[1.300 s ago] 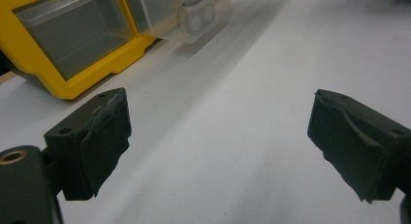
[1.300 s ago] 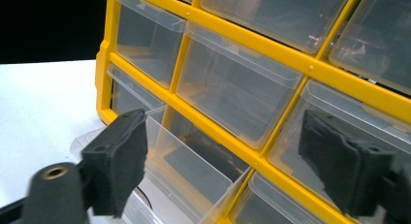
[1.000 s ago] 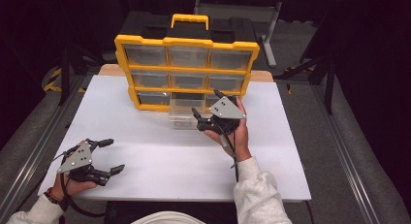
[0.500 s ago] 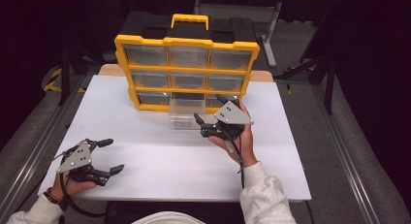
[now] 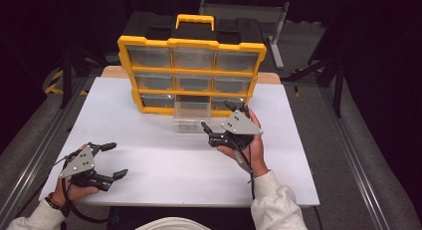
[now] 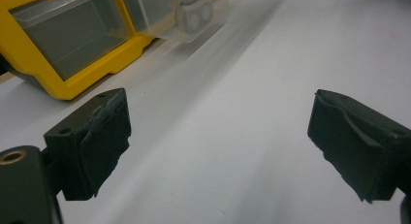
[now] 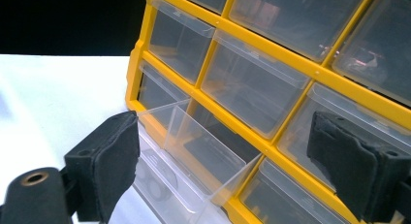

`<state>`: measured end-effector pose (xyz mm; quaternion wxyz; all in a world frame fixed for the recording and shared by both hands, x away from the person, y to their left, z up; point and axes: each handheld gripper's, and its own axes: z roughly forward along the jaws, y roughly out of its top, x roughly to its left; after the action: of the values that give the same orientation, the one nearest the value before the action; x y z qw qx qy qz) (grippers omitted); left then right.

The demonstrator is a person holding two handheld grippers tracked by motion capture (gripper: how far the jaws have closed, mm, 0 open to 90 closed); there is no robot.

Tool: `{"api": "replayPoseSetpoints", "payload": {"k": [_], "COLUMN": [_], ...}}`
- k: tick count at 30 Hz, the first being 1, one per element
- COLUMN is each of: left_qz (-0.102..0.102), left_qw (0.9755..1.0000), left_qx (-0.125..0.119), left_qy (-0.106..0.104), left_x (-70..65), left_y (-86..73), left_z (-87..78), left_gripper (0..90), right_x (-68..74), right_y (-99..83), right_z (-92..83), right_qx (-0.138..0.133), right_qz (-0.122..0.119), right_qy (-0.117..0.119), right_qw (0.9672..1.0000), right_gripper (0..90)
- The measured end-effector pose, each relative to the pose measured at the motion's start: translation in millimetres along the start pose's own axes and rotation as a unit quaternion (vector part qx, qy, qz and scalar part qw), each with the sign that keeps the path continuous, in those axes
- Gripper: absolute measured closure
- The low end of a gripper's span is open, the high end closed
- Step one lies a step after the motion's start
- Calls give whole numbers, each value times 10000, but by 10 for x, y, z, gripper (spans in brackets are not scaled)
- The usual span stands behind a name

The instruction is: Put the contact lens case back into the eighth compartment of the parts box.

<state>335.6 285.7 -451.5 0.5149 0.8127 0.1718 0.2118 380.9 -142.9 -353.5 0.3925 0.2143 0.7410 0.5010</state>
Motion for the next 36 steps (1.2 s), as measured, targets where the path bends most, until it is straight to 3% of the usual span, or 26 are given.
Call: {"api": "replayPoseSetpoints", "payload": {"k": [36], "left_qz": [52], "left_qw": [10000], "left_qx": [43], "left_qy": [-21], "left_x": [-2], "left_y": [1], "left_z": [7], "left_gripper": [93], "right_x": [89], "right_y": [-146], "right_z": [-267], "right_qx": [178], "right_qz": [-295], "right_qy": [31], "right_qw": [9994], "right_gripper": [128]}}
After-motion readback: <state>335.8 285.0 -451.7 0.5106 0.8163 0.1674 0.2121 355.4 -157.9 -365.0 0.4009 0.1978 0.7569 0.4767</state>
